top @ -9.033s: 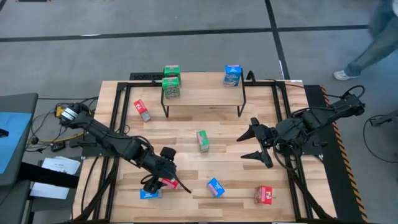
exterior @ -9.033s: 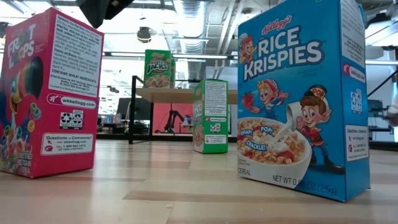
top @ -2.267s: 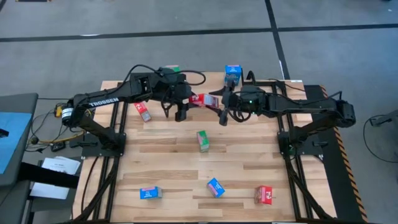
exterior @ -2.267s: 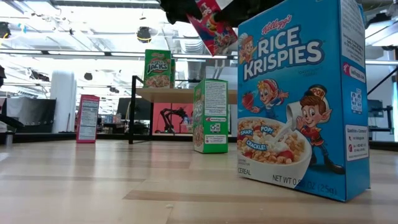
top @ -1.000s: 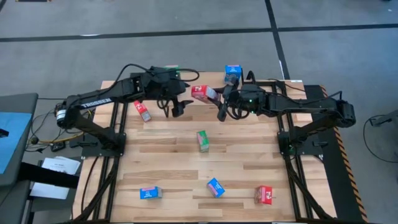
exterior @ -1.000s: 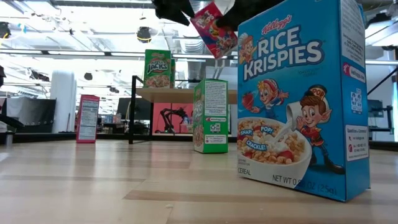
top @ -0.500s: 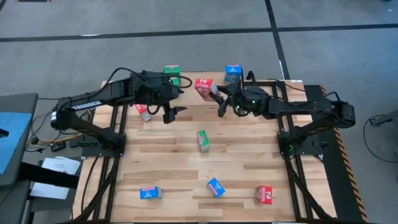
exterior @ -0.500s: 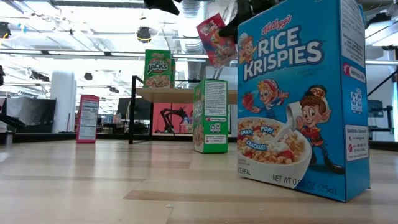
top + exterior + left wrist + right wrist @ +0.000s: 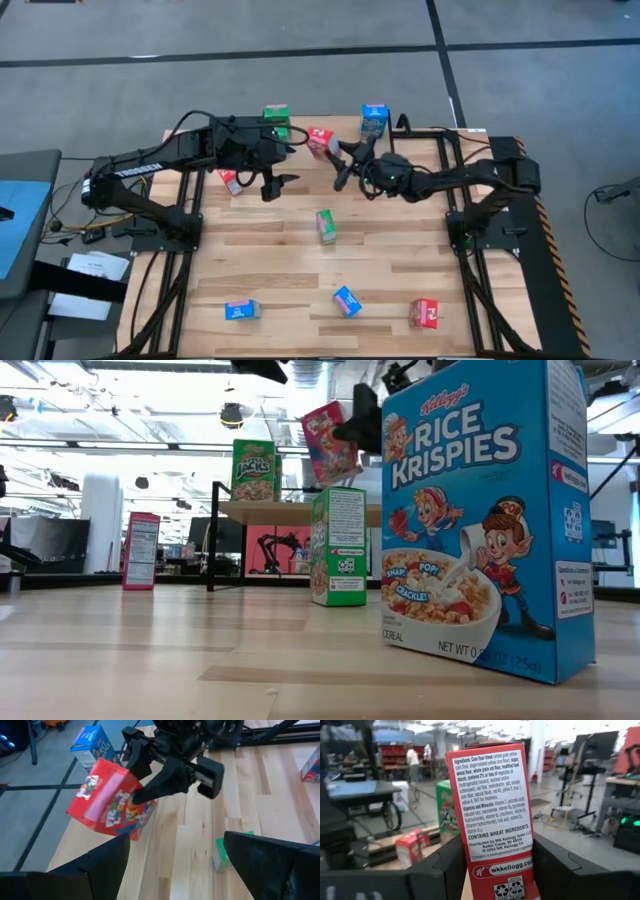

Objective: Stack cereal on shelf
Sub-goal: Put the bottom left red cereal box on the shelf

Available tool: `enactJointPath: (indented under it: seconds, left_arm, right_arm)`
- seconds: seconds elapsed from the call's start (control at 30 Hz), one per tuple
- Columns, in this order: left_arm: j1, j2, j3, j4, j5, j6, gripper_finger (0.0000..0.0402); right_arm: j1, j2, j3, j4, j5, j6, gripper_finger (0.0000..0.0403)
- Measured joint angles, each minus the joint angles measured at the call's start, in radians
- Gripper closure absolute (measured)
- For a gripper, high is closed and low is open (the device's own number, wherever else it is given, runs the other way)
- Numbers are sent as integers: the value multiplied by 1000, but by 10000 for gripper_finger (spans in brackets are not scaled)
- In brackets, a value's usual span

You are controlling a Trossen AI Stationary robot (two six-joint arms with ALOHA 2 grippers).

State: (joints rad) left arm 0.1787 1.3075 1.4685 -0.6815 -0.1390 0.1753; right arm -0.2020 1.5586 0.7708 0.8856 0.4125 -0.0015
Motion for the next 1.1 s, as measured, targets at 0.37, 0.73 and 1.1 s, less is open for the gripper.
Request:
enactJointPath:
  seconds: [0.37,0.73,1.1]
  left_arm:
    - [0,0,0,-10,-4,3,89]
    - [0,0,0,-10,-4,0,89]
    - [0,0,0,-10,-4,0,89]
  right_arm:
    - [-19,126,6,110,44,7,193]
    - [-30,148,6,117,71,50,193]
    - [-43,148,6,106,60,47,168]
